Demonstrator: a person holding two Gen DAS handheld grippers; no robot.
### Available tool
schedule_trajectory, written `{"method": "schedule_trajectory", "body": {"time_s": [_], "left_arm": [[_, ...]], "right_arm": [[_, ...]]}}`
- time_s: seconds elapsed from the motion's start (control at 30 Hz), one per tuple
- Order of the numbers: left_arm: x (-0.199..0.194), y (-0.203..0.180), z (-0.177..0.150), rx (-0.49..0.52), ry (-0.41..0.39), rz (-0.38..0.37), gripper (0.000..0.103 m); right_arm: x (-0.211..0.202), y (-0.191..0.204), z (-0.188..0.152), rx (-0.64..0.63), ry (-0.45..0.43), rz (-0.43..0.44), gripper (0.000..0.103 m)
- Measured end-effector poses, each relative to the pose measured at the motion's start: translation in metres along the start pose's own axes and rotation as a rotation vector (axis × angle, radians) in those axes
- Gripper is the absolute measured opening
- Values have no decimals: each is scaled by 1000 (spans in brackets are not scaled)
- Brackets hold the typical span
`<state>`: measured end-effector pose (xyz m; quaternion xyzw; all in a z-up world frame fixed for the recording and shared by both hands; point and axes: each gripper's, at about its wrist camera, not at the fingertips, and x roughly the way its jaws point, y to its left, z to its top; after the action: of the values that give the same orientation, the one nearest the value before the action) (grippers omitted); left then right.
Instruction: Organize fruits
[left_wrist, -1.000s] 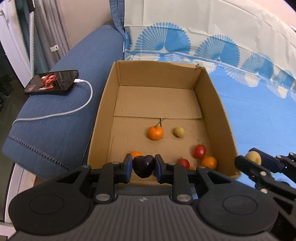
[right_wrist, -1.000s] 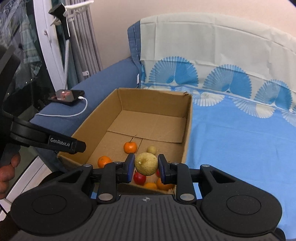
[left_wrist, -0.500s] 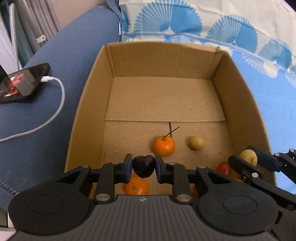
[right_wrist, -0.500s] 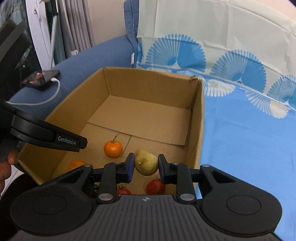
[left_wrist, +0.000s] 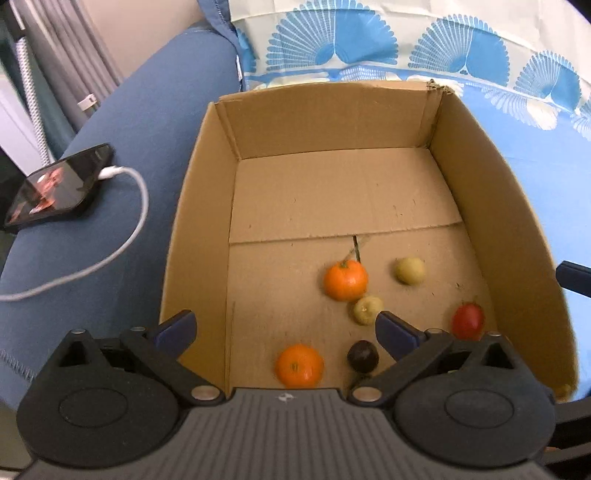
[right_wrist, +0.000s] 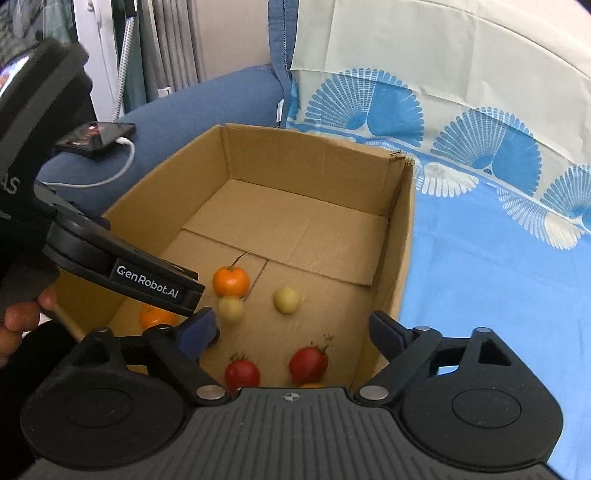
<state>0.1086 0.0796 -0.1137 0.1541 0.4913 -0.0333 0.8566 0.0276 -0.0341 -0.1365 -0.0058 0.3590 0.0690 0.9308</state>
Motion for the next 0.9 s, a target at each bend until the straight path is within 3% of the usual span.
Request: {"method": "schedule_trajectory", "body": {"time_s": [0.57, 0.9], "left_arm": [[-98, -16, -66, -4, -113, -14, 103], [-125, -9, -91, -86, -115, 9, 103]], "right_arm": [[-108, 15, -48, 169, -114, -106, 101], [-139, 28, -61, 138, -164, -122, 102]]}}
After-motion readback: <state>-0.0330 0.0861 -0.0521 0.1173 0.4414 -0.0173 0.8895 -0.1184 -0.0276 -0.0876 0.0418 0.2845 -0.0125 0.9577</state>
